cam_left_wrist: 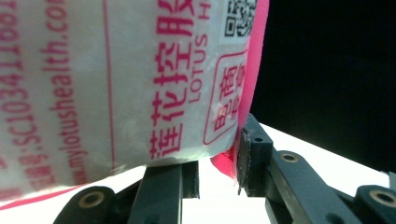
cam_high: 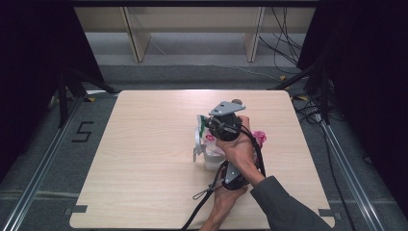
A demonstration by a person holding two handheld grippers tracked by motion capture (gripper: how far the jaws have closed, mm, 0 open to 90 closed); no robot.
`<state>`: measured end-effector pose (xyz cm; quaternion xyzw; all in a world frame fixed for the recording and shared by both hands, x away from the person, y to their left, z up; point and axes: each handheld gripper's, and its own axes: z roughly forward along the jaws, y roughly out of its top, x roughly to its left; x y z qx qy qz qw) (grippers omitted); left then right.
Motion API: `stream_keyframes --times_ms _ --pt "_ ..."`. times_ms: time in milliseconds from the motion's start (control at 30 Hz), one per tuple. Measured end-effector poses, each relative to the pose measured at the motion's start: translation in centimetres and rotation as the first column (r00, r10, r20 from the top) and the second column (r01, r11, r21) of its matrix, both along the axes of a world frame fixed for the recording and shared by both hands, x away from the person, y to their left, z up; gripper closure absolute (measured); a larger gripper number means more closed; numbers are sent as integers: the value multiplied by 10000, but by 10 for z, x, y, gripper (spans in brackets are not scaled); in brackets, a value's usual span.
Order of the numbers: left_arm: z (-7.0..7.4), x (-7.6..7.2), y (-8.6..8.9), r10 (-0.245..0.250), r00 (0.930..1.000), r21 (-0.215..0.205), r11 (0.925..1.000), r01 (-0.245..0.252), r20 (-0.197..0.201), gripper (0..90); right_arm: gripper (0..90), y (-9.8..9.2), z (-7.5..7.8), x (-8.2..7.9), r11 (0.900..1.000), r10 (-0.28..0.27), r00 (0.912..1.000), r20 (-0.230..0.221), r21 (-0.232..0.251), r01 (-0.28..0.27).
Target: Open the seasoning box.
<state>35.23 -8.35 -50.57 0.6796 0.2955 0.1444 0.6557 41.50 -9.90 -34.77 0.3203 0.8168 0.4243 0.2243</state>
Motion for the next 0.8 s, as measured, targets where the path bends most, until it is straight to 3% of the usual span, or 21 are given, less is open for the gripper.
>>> stream_keyframes --times_ms 100,500,633,667,800 --pt "0 0 0 -14 10000 15 10000 14 20 726 895 0 0 1 10000 45 9998 168 25 -46" --pt "-1 0 -1 23 10000 -93 10000 -23 23 726 895 1 -1 1 9999 -74 9999 145 97 73" --pt "1 0 1 42 9999 33 10000 -42 95 726 895 -1 2 0 9999 136 9998 120 90 -137" --pt "1 1 5 -139 9997 610 9981 126 218 727 895 -1 3 -1 9999 23 10000 55 155 -24" --pt "1 1 4 -164 9996 640 9978 149 224 727 896 -1 3 -1 9997 -36 9999 148 235 32"
